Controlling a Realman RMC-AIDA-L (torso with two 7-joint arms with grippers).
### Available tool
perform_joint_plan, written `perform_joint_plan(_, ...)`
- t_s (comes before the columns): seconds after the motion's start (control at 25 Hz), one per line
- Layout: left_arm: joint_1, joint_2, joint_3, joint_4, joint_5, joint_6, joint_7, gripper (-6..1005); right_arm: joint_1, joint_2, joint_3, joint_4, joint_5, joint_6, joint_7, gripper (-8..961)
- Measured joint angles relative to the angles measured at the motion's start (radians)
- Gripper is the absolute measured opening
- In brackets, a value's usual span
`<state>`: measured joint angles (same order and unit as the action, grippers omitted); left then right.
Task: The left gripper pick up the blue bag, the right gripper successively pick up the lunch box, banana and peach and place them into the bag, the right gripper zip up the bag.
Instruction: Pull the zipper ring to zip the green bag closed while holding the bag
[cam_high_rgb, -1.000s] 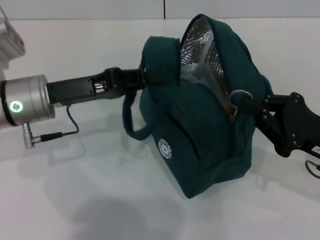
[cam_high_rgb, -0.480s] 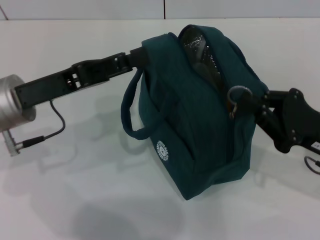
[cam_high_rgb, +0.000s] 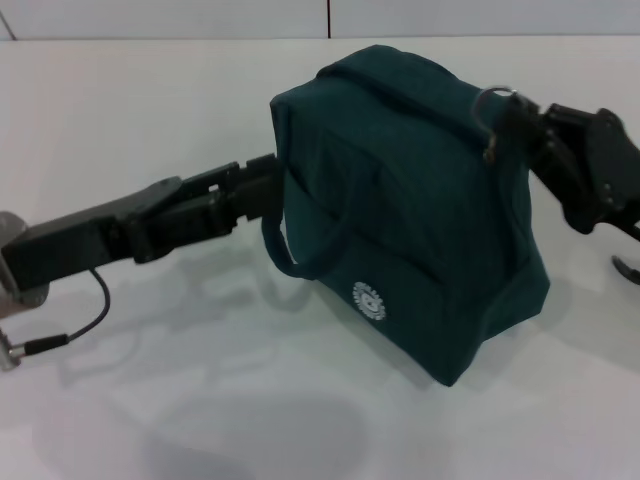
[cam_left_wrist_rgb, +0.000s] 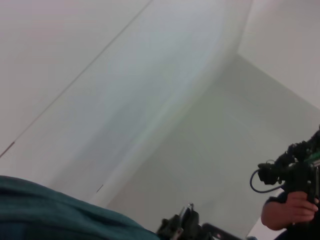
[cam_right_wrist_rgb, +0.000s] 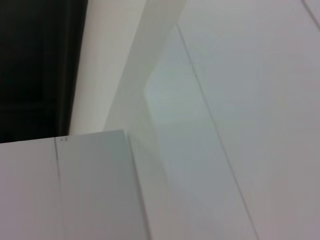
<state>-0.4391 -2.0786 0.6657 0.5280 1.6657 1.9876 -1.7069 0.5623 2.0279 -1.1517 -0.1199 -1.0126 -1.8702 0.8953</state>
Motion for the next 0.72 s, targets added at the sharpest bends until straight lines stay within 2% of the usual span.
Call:
perform_joint_plan(0.04, 0.012, 0.001, 0.005, -0.001, 0.0, 0.011, 0.022, 893, 0.01, 0.0, -0.01, 0.0, 0.0, 0.006, 0.003, 12)
perform_joint_plan(0.36, 0.062, 0.007, 0.002, -0.002, -0.005, 0.02, 0.114, 885, 0.068, 0.0, -0.065, -0.001, 0.001, 0.045, 0.015, 12)
perform_joint_plan(0.52, 0.095, 0.01, -0.002, -0.002, -0.005, 0.016, 0.188, 881, 0.136, 0.0, -0.07, 0.001, 0.005, 0.094, 0.024, 12)
perform_joint_plan(0.56, 0.115, 0.003, -0.002, -0.003, -0.005, 0.004, 0.243, 879, 0.136, 0.0, -0.07, 0.001, 0.005, 0.094, 0.024, 12)
perform_joint_plan(0.64, 0.122, -0.003, 0.0, -0.008, 0.0, -0.007, 0.267, 877, 0.187, 0.0, -0.067, -0.01, 0.008, 0.134, 0.049, 12)
perform_joint_plan(0.72, 0.125, -0.006, 0.001, -0.034, 0.004, -0.02, 0.297, 875, 0.205, 0.0, -0.065, -0.013, 0.008, 0.148, 0.053, 12)
